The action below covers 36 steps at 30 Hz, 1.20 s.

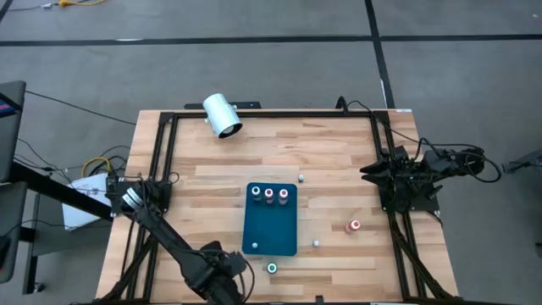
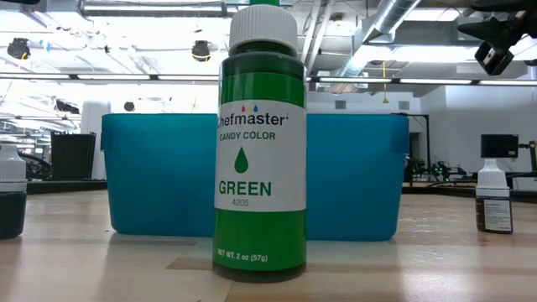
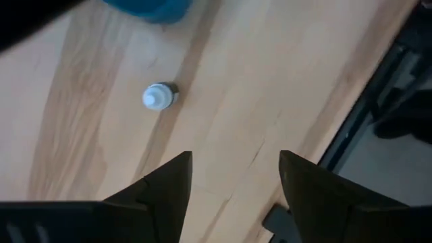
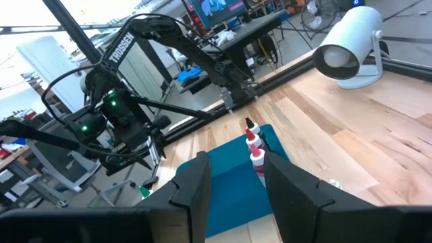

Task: Pick & Place food coloring
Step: Put the small black food coloring bottle into the blue bin

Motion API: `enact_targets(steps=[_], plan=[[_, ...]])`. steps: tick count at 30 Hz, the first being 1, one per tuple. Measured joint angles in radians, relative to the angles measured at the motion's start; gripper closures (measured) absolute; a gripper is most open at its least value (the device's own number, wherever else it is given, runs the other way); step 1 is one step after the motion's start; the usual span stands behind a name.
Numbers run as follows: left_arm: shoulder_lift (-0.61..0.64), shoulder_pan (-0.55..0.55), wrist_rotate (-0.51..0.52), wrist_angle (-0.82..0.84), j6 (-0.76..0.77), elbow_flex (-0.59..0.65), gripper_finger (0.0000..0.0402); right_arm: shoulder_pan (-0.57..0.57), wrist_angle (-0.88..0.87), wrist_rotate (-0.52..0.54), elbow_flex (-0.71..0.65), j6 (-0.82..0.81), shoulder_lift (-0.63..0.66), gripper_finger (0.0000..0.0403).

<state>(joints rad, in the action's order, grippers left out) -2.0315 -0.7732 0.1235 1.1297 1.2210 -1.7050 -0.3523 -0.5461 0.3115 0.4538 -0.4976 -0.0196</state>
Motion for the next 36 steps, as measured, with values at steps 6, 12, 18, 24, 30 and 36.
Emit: enact_targets(steps=[6,12,18,24,30,36], plan=[[0.000,-0.032,0.060,0.012,-0.012,0.000,0.0186,0.000,0.000,-0.012,0.000,0.000,0.000,0.0277],[0.000,-0.036,0.133,0.068,-0.011,0.000,0.0186,0.000,-0.001,-0.025,0.000,0.000,0.000,0.0277],[0.001,-0.026,0.187,0.088,-0.020,0.000,0.0187,0.000,-0.001,-0.024,0.000,0.000,0.000,0.0277],[0.002,-0.005,0.140,0.034,-0.029,0.059,0.0187,0.000,-0.001,-0.025,0.000,0.000,0.000,0.0277],[0.002,0.021,0.151,0.003,-0.037,0.111,0.0187,0.000,-0.001,-0.025,0.000,0.000,0.000,0.0277],[0.002,0.031,0.143,-0.087,-0.076,0.143,0.0187,0.000,-0.001,-0.025,0.000,0.000,0.000,0.0277]])
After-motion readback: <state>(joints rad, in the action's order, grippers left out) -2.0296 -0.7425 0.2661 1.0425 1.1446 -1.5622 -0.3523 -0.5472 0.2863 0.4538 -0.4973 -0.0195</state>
